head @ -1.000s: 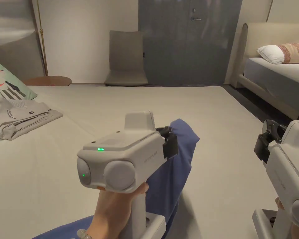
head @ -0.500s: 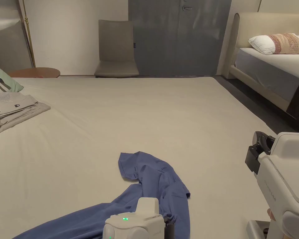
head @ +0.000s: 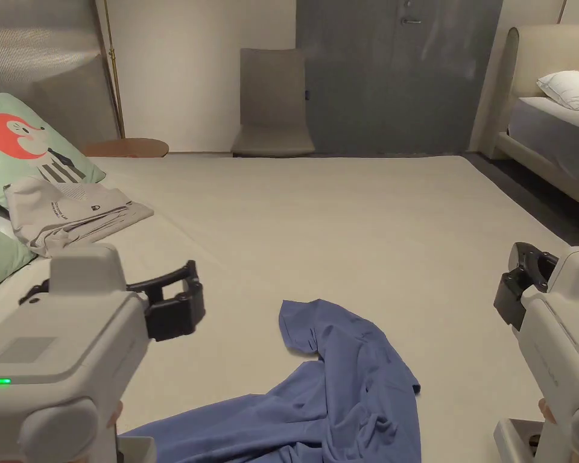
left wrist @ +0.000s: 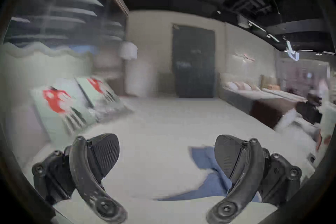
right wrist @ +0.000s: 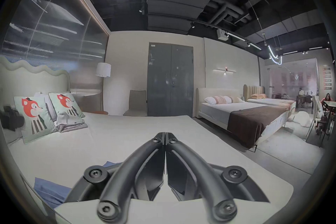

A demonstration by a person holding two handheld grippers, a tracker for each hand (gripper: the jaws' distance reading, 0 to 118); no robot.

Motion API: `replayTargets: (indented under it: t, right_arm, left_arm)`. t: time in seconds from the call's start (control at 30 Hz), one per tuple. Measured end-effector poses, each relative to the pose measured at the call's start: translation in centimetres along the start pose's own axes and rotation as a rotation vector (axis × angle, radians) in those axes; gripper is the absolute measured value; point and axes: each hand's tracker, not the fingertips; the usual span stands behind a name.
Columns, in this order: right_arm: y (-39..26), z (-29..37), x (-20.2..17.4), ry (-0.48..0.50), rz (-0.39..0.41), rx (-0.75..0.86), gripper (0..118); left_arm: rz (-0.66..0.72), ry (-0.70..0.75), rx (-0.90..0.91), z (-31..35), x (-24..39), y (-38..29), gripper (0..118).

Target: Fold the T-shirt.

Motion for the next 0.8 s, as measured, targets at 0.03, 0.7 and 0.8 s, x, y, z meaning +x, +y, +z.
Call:
replayTargets:
  t: [0.03,0.7,0.8]
  right_arm:
    - [0.0,-0.1,-0.2,0.005,-0.002,0.002,1]
    - [-1.2,-0.4,-2.0,0.040,0.012,-0.043,1]
    - [-2.0,-0.6,-2.3,0.047,0.019,-0.067,1]
  left_arm:
    - [-0.007,0.045,0.035,0.7,-1.1,0.6,99]
    - [0.121,0.081,-0.488,-5.2,-6.0,-7.2,1]
    - [0.093,0.093,-0.723,-7.5,-6.5,-12.1,64]
